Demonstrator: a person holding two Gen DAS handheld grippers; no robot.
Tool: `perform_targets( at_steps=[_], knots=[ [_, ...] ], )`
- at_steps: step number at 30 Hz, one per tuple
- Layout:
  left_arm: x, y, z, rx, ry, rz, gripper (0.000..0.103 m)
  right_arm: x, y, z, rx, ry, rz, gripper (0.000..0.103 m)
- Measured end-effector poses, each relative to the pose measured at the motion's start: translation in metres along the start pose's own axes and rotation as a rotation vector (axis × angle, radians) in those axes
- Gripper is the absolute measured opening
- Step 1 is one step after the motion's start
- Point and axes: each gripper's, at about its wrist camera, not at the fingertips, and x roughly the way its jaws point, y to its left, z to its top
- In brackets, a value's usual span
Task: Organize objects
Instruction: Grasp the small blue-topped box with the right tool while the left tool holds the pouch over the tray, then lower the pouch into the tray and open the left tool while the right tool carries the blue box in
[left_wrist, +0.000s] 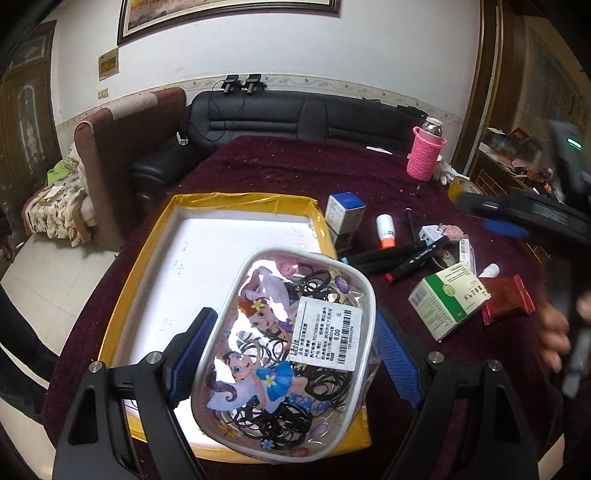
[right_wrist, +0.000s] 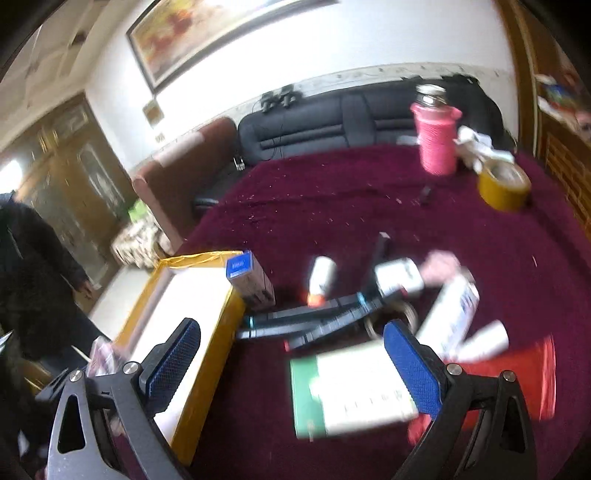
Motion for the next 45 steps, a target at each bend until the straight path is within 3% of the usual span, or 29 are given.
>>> perform_targets(
  at_steps=[2,4,7,12,17,18,19,22,27,32,36,42,45],
  knots=[
    [0.002,0.01,-0.001,-0.015,0.0,-0.003,0.084,0.031,0.012,0.013,-0.032,0.05,-0.022,0.086],
    [0.006,0.022,0.0,-0.042,0.003,-0.015,0.084,0.059,0.018,0.021,-0.031,0.111,-0.029,0.069],
    [0.011,0.04,0.001,-0.078,0.007,-0.029,0.084,0.093,0.031,0.029,-0.041,0.162,-0.013,0.067],
    [0.021,0.056,-0.001,-0.107,0.02,-0.039,0.084,0.121,0.053,0.033,-0.061,0.169,0.048,0.068],
    [0.029,0.062,-0.003,-0.128,0.034,-0.043,0.084,0.15,0.075,0.033,-0.135,0.186,-0.009,0.066],
    [0.029,0.062,-0.004,-0.128,0.034,-0.043,0.084,0.154,0.076,0.032,-0.14,0.194,-0.02,0.049],
    [0.029,0.063,-0.004,-0.128,0.033,-0.042,0.084,0.159,0.076,0.03,-0.142,0.211,-0.035,0.041],
    [0.029,0.062,-0.003,-0.137,0.025,-0.042,0.084,0.155,0.069,0.028,-0.134,0.207,-0.056,0.038],
    [0.019,0.062,0.006,-0.142,0.014,-0.052,0.084,0.12,0.061,0.034,-0.096,0.149,-0.014,0.038],
    [0.01,0.07,0.039,-0.113,-0.015,-0.02,0.084,0.077,0.081,0.053,-0.091,0.118,0.13,0.038],
    [0.033,0.069,0.064,-0.055,0.003,0.025,0.084,0.088,0.107,0.054,-0.094,0.222,0.22,0.038],
    [0.093,0.076,0.072,-0.076,0.108,0.035,0.084,0.144,0.119,0.041,-0.098,0.39,0.148,0.038],
    [0.115,0.077,0.076,-0.086,0.129,0.035,0.084,0.16,0.118,0.045,-0.096,0.412,0.096,0.038]
  ],
)
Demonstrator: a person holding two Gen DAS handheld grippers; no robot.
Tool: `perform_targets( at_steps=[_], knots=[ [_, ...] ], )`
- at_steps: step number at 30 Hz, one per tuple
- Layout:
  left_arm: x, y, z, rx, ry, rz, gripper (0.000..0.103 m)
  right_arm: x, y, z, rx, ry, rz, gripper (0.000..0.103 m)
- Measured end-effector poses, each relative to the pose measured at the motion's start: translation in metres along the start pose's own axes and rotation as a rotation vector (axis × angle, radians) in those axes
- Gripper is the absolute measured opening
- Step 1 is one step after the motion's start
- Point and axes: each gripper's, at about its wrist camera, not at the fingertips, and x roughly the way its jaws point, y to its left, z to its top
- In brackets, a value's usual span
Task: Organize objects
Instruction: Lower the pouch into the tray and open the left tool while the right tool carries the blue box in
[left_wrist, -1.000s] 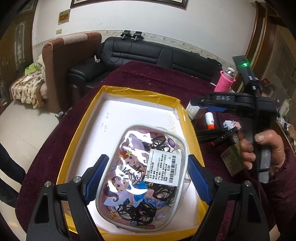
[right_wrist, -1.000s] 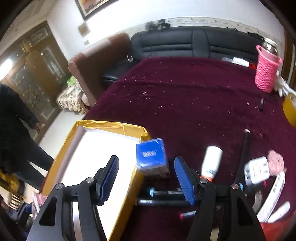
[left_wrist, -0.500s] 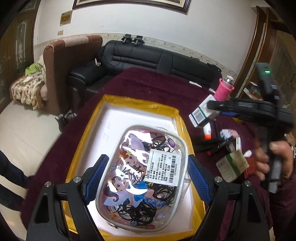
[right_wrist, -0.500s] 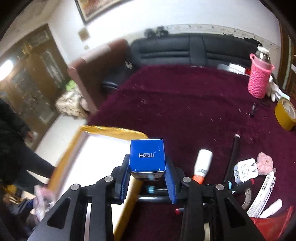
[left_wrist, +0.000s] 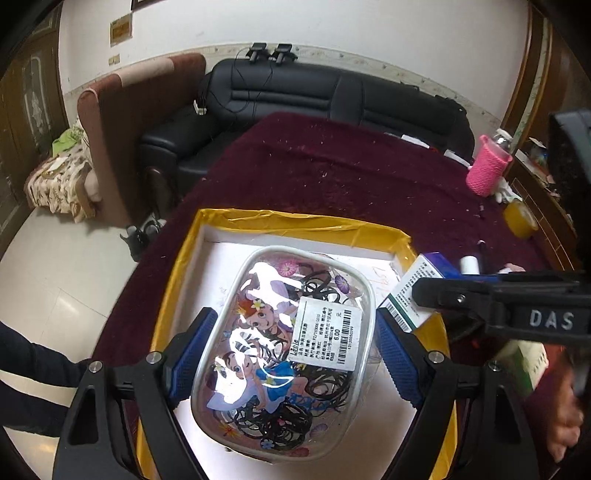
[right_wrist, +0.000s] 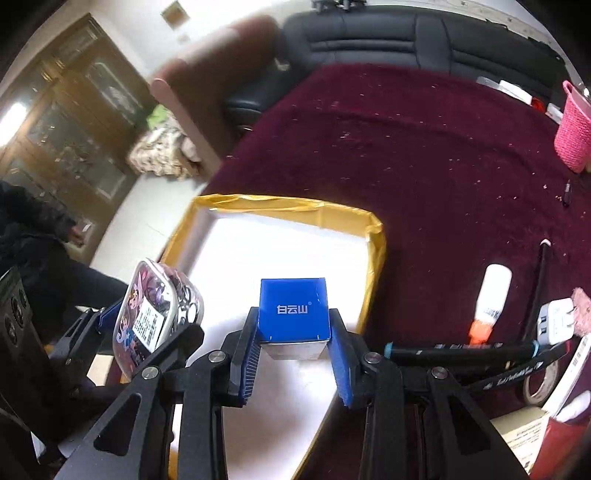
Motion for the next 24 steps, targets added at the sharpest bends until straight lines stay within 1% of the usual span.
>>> perform_targets(
  at_steps=[2,7,10,11,12,14,16,20,24],
  knots=[
    [0.01,-0.001,0.004,-0.012,0.009,-0.002,0.084,0.006,-0.002,0.006,0.008,0.003,-0.022,0.038],
    [0.027,-0.007,0.011,-0.021,0.011,0.023,0.084,0.02,-0.011,0.017,0.032,0.024,-0.043,0.038],
    [0.03,-0.005,0.012,-0.049,0.009,0.009,0.087,0.025,-0.017,0.024,0.04,0.02,-0.049,0.039],
    [0.03,-0.003,0.012,-0.055,0.009,0.0,0.089,0.026,-0.018,0.026,0.047,0.015,-0.054,0.039],
    [0.03,-0.002,0.011,-0.064,0.009,-0.013,0.09,0.026,-0.017,0.026,0.052,0.007,-0.056,0.04],
    [0.029,-0.001,0.011,-0.068,0.004,-0.013,0.091,0.025,-0.016,0.029,0.05,-0.015,-0.061,0.047],
    [0.024,0.0,0.011,-0.069,-0.008,-0.02,0.091,0.02,-0.016,0.031,0.05,-0.057,-0.072,0.059],
    [0.016,0.003,0.01,-0.076,-0.026,-0.013,0.091,0.014,-0.019,0.033,0.082,-0.099,-0.026,0.061],
    [0.003,-0.003,-0.004,-0.064,-0.046,0.01,0.091,0.003,-0.019,0.029,0.082,-0.142,-0.053,0.061]
  ],
)
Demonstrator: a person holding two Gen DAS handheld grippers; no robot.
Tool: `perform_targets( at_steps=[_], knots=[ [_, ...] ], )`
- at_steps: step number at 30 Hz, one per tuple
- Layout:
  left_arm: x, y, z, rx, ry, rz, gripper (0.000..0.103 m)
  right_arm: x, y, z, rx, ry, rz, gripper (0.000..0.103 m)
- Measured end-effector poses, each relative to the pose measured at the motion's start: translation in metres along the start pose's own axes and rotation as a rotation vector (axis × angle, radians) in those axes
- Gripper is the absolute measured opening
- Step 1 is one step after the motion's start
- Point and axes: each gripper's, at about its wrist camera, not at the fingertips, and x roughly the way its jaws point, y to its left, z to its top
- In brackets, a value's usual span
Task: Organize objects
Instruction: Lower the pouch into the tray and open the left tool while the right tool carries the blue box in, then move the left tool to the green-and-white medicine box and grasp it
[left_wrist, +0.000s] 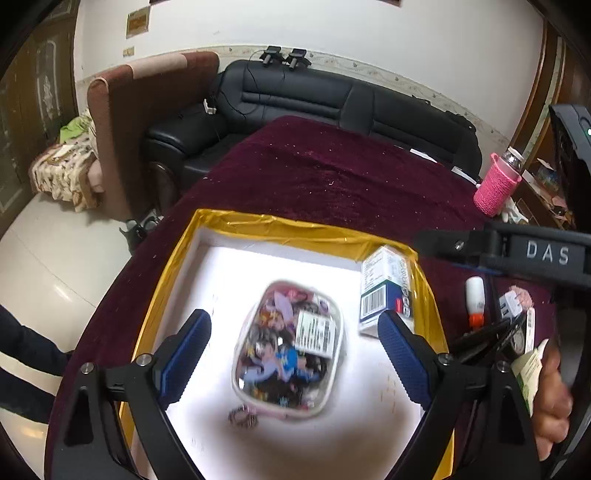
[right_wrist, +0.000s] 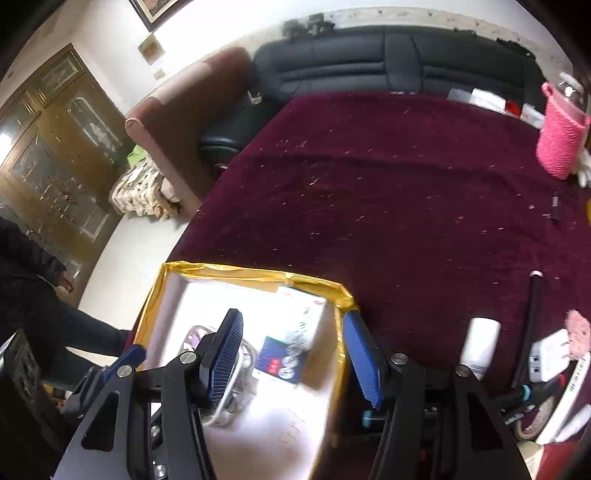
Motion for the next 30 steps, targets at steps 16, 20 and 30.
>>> perform_targets(
  at_steps=[16,20,30],
  knots=[
    [-0.022,-0.083,-0.058,0.231,0.046,0.026,0.092,-0.084,-0.039,-0.119,0.018,-0.074,0.013,0.062],
    [-0.049,-0.09,-0.059,0.25,-0.022,0.041,0.092,-0.109,-0.045,-0.145,0.005,-0.115,-0.003,0.062],
    [-0.112,-0.152,-0.092,0.365,-0.115,0.024,0.098,-0.18,-0.065,-0.19,-0.006,-0.273,-0.123,0.077]
  ],
)
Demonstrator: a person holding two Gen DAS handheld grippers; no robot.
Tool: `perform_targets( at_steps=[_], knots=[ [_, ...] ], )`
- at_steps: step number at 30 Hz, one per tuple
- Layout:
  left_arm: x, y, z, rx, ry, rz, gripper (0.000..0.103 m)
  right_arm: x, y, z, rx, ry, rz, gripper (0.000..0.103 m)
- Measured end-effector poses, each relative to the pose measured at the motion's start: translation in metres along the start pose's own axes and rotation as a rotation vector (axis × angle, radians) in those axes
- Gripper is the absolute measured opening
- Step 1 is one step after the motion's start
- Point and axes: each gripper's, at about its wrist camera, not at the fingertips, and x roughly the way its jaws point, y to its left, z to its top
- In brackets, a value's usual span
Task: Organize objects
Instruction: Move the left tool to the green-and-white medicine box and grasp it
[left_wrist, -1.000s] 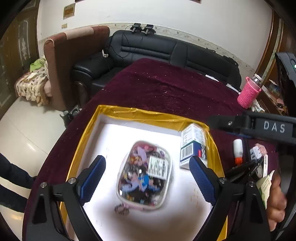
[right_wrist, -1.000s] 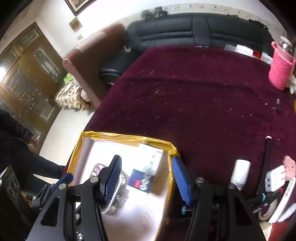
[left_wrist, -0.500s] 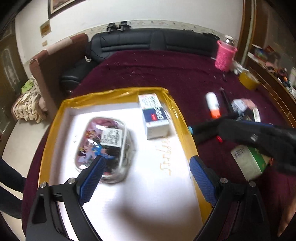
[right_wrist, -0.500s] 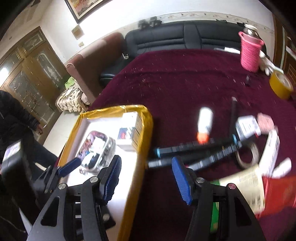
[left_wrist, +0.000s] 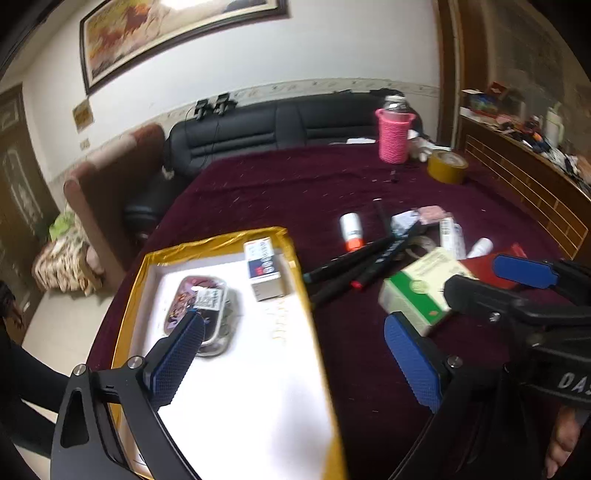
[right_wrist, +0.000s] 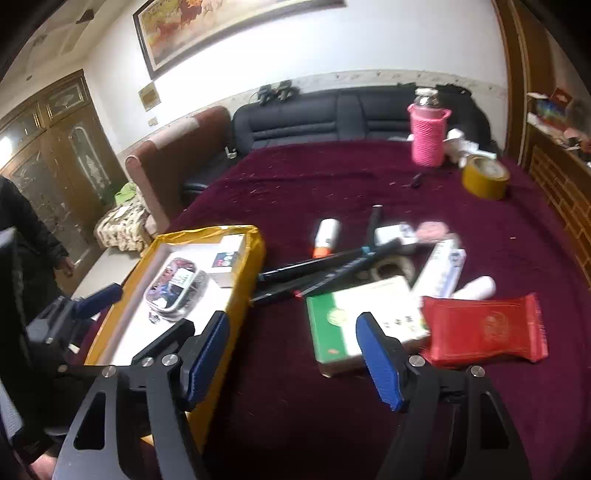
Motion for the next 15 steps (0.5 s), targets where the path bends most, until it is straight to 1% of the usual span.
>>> perform_targets(
  at_steps=[5,15],
  knots=[
    [-0.01,-0.028,0.002,0.06,-0.017,0.007,0.098,-0.019,-0.019,-0.012,0.019,-0.03,-0.03,0.079],
    [0.003,-0.067,0.008,0.114,0.011,0.008,0.099,-0.036,-0.076,-0.025,0.109,-0.052,-0.085,0.079]
  ],
)
